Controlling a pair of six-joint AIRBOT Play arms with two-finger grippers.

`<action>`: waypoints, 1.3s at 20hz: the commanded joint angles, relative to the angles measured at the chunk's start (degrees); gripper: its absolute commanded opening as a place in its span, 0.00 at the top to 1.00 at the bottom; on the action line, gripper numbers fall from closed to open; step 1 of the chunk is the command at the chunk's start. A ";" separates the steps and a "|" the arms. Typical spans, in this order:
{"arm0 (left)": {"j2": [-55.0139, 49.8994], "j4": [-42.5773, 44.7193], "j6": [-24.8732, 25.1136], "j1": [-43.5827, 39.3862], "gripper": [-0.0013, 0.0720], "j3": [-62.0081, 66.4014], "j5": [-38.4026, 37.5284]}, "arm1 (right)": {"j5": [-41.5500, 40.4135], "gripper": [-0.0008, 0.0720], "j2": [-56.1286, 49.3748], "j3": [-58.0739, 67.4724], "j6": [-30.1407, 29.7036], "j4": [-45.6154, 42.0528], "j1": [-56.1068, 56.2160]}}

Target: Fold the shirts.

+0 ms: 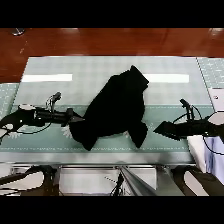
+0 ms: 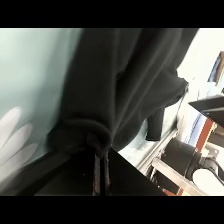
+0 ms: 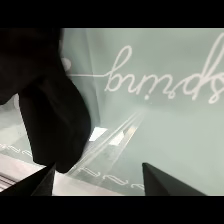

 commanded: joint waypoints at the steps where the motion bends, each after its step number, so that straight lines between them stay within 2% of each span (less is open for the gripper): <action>1: -0.74 -0.57 1.20 -0.90 0.95 2.23 -1.99 | -1.27 0.14 -5.99 0.17 -4.57 6.12 0.00; 6: -0.72 -0.57 1.25 -0.90 0.95 2.58 -3.15 | 0.04 0.15 -16.96 4.31 -8.00 11.78 0.39; 10: -0.72 -0.57 1.31 -0.98 0.95 2.58 -3.13 | -1.60 0.15 -22.64 9.51 -7.69 8.20 9.64; 13: -0.70 -0.57 1.25 -0.98 0.95 2.58 -3.58 | -3.41 0.16 -25.64 13.64 -5.25 6.80 15.74; 14: -0.72 -0.57 1.22 -1.01 0.95 2.58 -3.61 | -3.28 0.25 -26.32 14.75 -5.09 6.75 17.27; 17: -0.68 -1.03 1.22 -0.98 0.95 2.58 -3.58 | -3.26 0.82 -26.80 16.00 -5.09 6.54 20.41; 18: -0.44 -2.12 1.22 -0.98 0.95 2.60 -3.58 | -3.10 0.95 -26.77 16.09 -5.11 6.12 20.39; 20: 1.11 -7.63 1.40 -0.85 0.95 3.17 -3.72 | -1.27 0.95 -26.62 18.38 -5.07 4.20 19.50; 22: 5.42 -15.34 1.40 -0.87 0.95 8.09 -4.00 | 1.68 0.96 -24.41 27.43 -3.30 1.40 17.77; 24: 12.20 -24.28 1.40 -0.87 0.95 19.87 -1.95 | 2.14 0.96 -20.98 44.70 1.64 -2.86 15.65; 26: 17.94 -23.34 1.33 -0.87 0.95 37.11 6.12 | 2.34 0.96 -19.87 67.71 5.16 -5.46 13.53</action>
